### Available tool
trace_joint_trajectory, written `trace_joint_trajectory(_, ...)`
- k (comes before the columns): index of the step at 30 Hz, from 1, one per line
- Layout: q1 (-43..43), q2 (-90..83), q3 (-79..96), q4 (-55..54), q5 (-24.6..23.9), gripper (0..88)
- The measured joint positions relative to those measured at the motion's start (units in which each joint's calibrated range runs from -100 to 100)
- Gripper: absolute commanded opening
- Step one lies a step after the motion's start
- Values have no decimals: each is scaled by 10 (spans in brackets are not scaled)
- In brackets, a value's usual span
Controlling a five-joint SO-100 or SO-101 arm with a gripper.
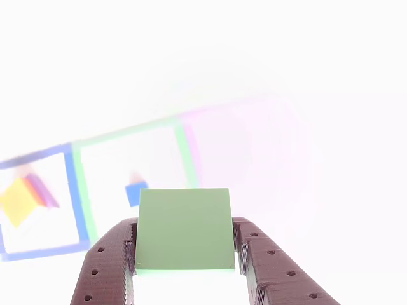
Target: Tower of hanoi
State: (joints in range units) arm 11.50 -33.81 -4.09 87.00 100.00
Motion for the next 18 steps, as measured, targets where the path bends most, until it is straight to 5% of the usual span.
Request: trace_joint_trajectory(18, -222, -3, -44, 31, -28, 71)
